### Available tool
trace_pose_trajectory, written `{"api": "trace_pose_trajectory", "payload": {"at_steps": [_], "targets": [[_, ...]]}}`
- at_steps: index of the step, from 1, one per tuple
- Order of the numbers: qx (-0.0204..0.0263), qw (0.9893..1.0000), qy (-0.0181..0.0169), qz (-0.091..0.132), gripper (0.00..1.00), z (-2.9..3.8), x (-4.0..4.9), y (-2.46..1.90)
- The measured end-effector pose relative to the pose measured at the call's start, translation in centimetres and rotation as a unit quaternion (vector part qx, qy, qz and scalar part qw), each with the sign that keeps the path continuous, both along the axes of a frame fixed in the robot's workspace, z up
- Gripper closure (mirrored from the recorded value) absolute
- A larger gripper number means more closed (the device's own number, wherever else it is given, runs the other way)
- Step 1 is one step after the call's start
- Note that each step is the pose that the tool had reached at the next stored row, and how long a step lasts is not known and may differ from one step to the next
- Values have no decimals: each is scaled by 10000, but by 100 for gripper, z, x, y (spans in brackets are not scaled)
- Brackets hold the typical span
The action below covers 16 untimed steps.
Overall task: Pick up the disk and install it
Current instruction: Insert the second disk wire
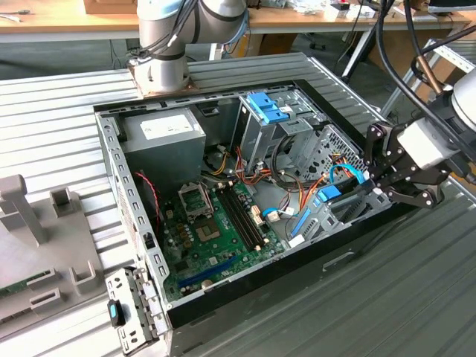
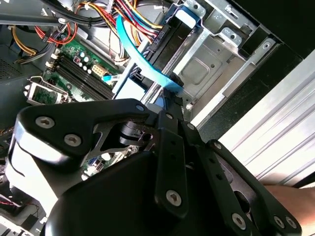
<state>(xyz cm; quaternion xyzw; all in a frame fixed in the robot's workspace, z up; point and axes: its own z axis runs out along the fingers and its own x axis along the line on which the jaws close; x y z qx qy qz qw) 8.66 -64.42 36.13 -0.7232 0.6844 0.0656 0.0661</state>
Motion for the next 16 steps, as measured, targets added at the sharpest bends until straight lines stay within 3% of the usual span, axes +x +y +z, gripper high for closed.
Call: {"api": "trace_pose_trajectory", "payload": {"at_steps": [1,2,3,5,6,9,13,14,16], "targets": [[-308,9995,0,8,89,0,-21,37],[-418,9991,-1,27,89,0,-26,60],[-421,9991,-3,63,89,0,-29,117],[-421,9991,-4,91,89,0,-34,175],[-502,9986,-5,137,89,0,-46,266],[-507,9982,-15,335,89,1,-46,371],[-507,9981,-15,339,89,0,-49,352],[-508,9981,-15,339,89,1,-49,333],[-507,9981,-16,353,89,-3,-66,244]]}}
